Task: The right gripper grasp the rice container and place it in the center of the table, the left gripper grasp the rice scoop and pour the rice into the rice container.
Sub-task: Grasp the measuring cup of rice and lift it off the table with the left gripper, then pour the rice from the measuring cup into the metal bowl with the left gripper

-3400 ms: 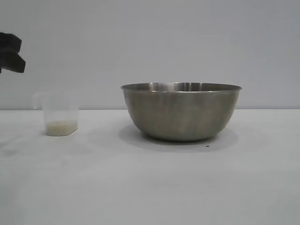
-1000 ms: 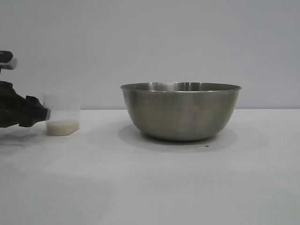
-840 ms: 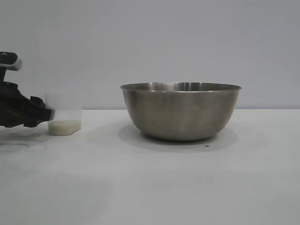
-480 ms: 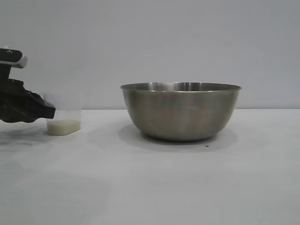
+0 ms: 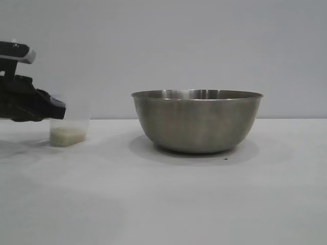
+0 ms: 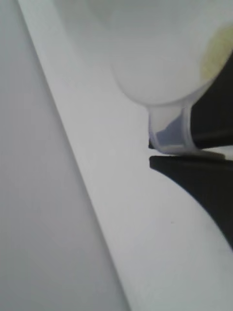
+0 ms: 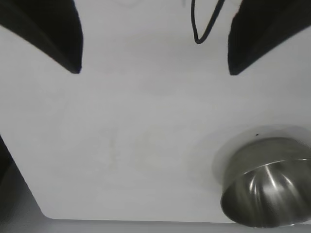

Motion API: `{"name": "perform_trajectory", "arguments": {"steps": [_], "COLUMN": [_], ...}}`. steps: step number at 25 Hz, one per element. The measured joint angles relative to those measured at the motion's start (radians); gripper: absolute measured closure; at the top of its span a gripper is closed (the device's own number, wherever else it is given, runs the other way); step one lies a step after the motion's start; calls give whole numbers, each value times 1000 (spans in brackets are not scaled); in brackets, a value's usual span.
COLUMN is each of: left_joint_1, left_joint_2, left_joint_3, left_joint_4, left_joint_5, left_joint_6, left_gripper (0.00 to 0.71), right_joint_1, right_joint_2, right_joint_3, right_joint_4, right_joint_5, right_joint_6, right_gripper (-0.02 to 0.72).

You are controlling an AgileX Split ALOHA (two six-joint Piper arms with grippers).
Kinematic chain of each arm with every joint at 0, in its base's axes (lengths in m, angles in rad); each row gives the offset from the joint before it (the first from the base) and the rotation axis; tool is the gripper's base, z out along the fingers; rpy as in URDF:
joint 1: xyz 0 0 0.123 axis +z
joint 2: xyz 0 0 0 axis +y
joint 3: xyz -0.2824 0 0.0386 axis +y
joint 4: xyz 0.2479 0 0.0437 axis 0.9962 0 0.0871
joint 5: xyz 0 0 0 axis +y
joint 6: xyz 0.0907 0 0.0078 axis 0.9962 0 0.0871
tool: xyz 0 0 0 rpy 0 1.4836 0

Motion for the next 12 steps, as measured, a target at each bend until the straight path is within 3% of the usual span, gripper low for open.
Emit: {"name": "perform_trajectory", "arguments": {"steps": [7, 12], "left_joint_1": [-5, -75], "left_joint_2": [-116, -154], "left_joint_3": [-51, -137], "left_joint_4": [139, 224], "left_joint_5": [0, -2], "left_joint_6": [0, 4], "left_gripper": [710, 710], "right_joint_1": [0, 0], "right_joint_2": [0, 0], "right_joint_3": [0, 0], "right_joint_4": [0, 0], "right_joint_5": [0, 0], "right_joint_6": [0, 0], "right_gripper": [178, 178]}}
